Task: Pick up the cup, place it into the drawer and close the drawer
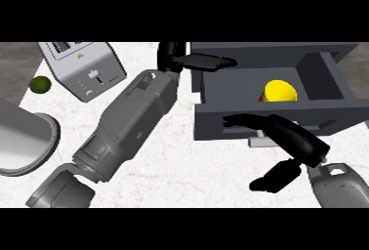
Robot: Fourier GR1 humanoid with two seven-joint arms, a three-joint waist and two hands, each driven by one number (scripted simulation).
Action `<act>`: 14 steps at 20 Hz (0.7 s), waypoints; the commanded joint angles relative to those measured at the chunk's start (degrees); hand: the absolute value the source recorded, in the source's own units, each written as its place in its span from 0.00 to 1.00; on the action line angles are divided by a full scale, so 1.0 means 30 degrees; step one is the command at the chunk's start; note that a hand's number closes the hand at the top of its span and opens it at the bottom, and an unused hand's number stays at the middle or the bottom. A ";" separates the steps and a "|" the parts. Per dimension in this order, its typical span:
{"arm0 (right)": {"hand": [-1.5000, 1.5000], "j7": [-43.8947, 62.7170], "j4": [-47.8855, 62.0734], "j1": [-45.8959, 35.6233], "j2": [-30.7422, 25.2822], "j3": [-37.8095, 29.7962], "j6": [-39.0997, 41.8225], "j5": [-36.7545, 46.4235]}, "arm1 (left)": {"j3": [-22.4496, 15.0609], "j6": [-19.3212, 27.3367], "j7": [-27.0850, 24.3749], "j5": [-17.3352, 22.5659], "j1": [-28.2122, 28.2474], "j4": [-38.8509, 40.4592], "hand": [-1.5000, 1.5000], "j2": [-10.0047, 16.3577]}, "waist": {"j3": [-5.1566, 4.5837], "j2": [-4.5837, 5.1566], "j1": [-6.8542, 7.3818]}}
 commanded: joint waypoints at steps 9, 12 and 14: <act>1.00 -0.4932 1.3633 -0.4136 0.1482 0.1364 -0.3516 0.5875 | 0.0346 -0.1709 -0.0772 0.0340 0.3457 -0.2409 0.00 0.0924 | 0.0026 0.0066 0.2098; 1.00 -0.7412 1.6714 -0.5297 0.1090 0.0274 -0.4616 0.5951 | 0.0100 -0.1641 -0.0280 0.0339 0.4311 -0.3846 0.00 0.0936 | 0.0046 0.0003 0.2239; 1.00 -0.7471 1.7960 -0.6952 0.1726 -0.0628 -0.5154 0.5546 | -0.0026 -0.2387 -0.0548 0.0227 0.4937 -0.4025 0.00 0.1495 | 0.0061 0.0184 0.2729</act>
